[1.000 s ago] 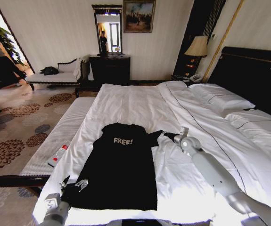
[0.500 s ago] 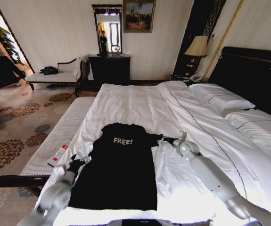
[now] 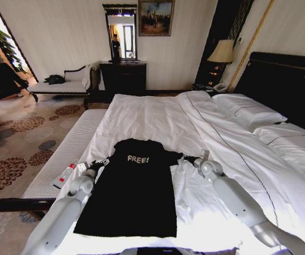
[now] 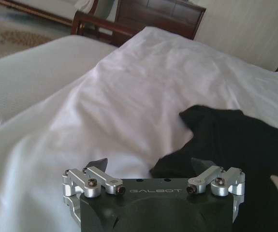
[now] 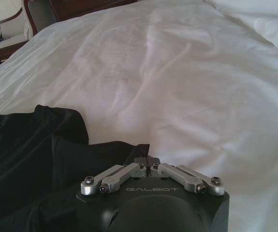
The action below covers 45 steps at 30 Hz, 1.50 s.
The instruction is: Fold the clothes on the bed.
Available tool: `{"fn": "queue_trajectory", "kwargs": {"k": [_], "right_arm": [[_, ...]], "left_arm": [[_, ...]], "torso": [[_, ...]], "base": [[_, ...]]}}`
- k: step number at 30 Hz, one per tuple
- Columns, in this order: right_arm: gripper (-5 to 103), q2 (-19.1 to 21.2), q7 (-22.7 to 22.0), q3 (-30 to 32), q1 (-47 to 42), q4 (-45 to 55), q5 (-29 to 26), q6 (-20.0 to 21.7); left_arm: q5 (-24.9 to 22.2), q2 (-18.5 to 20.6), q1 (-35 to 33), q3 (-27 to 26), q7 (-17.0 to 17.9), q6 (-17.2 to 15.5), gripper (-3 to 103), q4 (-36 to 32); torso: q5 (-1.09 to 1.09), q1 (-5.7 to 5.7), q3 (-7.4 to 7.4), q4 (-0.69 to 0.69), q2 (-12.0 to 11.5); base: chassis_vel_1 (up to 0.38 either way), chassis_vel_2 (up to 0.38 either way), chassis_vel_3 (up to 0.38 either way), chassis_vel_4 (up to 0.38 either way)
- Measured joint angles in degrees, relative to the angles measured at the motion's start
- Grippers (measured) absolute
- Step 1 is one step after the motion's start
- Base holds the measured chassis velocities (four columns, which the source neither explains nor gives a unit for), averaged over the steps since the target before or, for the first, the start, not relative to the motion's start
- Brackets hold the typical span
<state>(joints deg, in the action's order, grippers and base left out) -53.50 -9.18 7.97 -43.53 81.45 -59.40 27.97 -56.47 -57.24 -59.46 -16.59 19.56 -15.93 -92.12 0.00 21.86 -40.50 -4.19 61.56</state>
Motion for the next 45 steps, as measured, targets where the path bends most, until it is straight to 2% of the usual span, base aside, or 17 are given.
{"fn": "queue_trajectory", "kwargs": {"k": [4, 8, 9, 11, 13, 17, 19, 21, 23, 35, 38, 39, 41, 43, 45], "right_arm": [[0, 0.1, 0.0, -0.1, 0.3, 0.0, -0.2, 0.4], [0, 0.0, -0.2, -0.5, 0.6, 0.1, -0.2, 0.5], [0, 0.0, -0.2, -0.5, 0.6, 0.1, -0.2, 0.5], [0, 0.0, -0.2, -0.5, 0.5, 0.2, -0.2, 0.5], [0, 0.0, -0.2, -0.5, 0.4, 0.2, -0.2, 0.5], [0, 0.0, -0.3, -0.5, 0.1, 0.2, -0.2, 0.5], [0, 0.0, -0.2, -0.5, 0.0, 0.2, -0.2, 0.5], [0, 0.0, -0.2, -0.4, -0.2, 0.3, -0.2, 0.5], [0, 0.0, -0.2, -0.4, -0.2, 0.3, -0.1, 0.6], [0, 0.0, -0.2, -0.3, -0.1, 0.3, -0.1, 0.6], [0, 0.1, -0.1, -0.2, -0.2, 0.3, 0.0, 0.6], [0, 0.1, -0.1, -0.2, -0.2, 0.3, 0.0, 0.6], [0, 0.1, -0.1, -0.2, -0.1, 0.2, 0.0, 0.6], [0, 0.1, 0.0, -0.2, 0.0, 0.2, 0.0, 0.6], [0, 0.1, 0.0, -0.3, 0.1, 0.2, 0.0, 0.6]], "left_arm": [[0.0, -1.3, 0.0, 0.0, -0.9, 0.0, 96, 0.7], [-0.2, -2.3, 0.4, 0.7, -1.6, 0.2, 81, 0.7], [-0.2, -2.3, 0.4, 0.7, -1.6, 0.2, 81, 0.7], [0.1, -2.5, 0.4, 1.1, -2.0, 0.6, 73, 0.8], [0.5, -2.6, 0.5, 1.4, -2.2, 0.8, 73, 0.8], [1.2, -3.2, 0.8, 1.8, -2.2, 1.2, 52, 1.0], [1.3, -3.3, 0.8, 1.9, -2.2, 1.2, 52, 1.0], [1.3, -3.3, 0.8, 2.1, -2.1, 1.2, 45, 0.6], [1.3, -3.2, 0.8, 2.1, -2.0, 1.3, 45, 0.4], [1.4, -2.4, -0.8, 1.6, -1.5, 1.2, 44, -1.6], [1.3, -1.2, -2.3, 0.4, -1.4, 1.1, 59, -2.6], [1.3, -1.2, -2.3, 0.4, -1.4, 1.1, 59, -2.6], [1.1, -0.9, -2.3, 0.1, -1.4, 1.1, 70, -2.8], [1.0, -0.9, -2.2, 0.2, -1.4, 1.1, 70, -2.8], [1.0, -0.9, -1.7, 0.3, -1.4, 1.0, 78, -2.6]], "torso": [[0.00, 0.00, 0.00, 0.00, 0.0], [0.00, 0.00, 0.00, -0.02, 0.0], [0.00, 0.00, 0.00, -0.02, 0.0], [0.00, 0.00, 0.00, -0.01, 0.0], [0.00, 0.00, 0.00, -0.01, 0.0], [0.00, 0.00, 0.00, -0.02, 0.0], [0.00, 0.00, 0.00, -0.02, 0.0], [0.00, 0.00, 0.00, -0.02, 0.0], [0.00, 0.00, 0.00, -0.02, 0.0], [0.00, 0.00, 0.00, -0.02, 0.0], [-0.01, 0.00, 0.01, -0.01, 0.0], [-0.01, 0.00, 0.01, -0.01, 0.0], [0.00, -0.01, 0.01, -0.01, 0.0], [-0.01, 0.00, 0.00, -0.01, 0.0], [0.00, 0.00, 0.01, -0.02, 0.0]], "base": [[0.000, 0.000, 0.000, 0.000], [0.000, 0.000, 0.000, 0.000], [0.000, 0.000, 0.000, 0.000], [0.000, 0.000, 0.000, 0.000], [0.000, 0.000, 0.000, 0.000], [0.000, 0.000, 0.000, 0.000], [0.000, 0.000, 0.000, 0.000], [0.000, 0.000, 0.000, 0.000], [0.000, 0.000, 0.000, 0.000], [0.000, 0.000, 0.000, 0.000], [0.000, 0.000, 0.000, 0.000], [0.000, 0.000, 0.000, 0.000], [0.000, 0.000, 0.000, 0.000], [0.000, 0.000, 0.000, 0.000], [0.000, 0.000, 0.000, 0.000]]}}
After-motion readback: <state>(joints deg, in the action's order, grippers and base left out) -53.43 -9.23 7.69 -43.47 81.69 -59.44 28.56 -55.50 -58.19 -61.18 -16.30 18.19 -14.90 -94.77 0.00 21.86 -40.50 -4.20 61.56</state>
